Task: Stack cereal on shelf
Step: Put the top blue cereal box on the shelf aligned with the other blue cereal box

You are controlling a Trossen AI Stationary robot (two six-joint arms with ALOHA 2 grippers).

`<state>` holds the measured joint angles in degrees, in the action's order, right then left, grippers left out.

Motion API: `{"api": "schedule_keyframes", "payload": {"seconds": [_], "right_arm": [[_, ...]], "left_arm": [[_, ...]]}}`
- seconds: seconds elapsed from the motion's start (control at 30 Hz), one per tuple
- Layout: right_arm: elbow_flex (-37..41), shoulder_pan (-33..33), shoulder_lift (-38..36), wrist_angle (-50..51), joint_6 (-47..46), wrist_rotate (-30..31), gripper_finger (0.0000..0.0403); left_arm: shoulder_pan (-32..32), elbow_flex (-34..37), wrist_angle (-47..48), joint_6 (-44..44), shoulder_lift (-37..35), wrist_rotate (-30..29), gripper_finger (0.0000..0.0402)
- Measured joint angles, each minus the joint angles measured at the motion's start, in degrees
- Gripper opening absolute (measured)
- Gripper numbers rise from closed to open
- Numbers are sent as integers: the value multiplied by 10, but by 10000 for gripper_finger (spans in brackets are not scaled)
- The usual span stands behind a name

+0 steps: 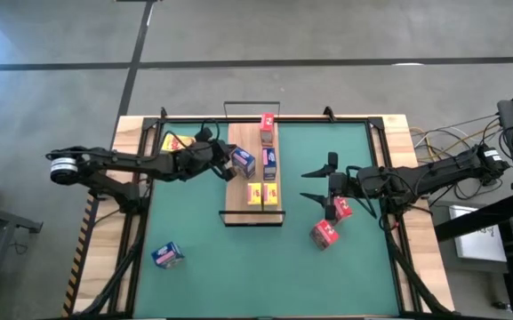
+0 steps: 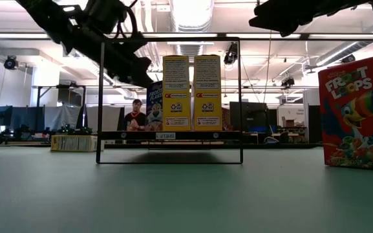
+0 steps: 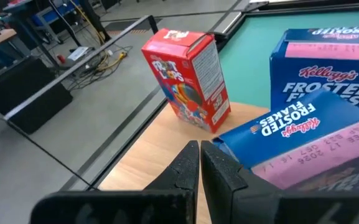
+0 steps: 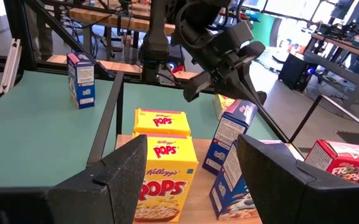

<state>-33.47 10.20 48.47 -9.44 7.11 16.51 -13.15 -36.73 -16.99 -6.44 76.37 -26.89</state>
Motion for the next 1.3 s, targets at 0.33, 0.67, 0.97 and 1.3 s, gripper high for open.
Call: {"api": "schedule_keyframes", "payload": {"seconds": [0.33, 0.67, 0.97, 1.3], "right_arm": [[0, 0, 0, 1, 1, 0, 237], [0, 0, 0, 2, 1, 0, 237], [0, 0, 0, 2, 4, 0, 237], [0, 0, 0, 2, 4, 0, 237]], "left_arm": [[0, -40, -32, -21, 51, 27, 0], [0, -76, -32, -37, 91, 30, 0], [7, -76, -20, -68, 60, 26, 0], [22, -76, -3, -92, 30, 192, 0]]}}
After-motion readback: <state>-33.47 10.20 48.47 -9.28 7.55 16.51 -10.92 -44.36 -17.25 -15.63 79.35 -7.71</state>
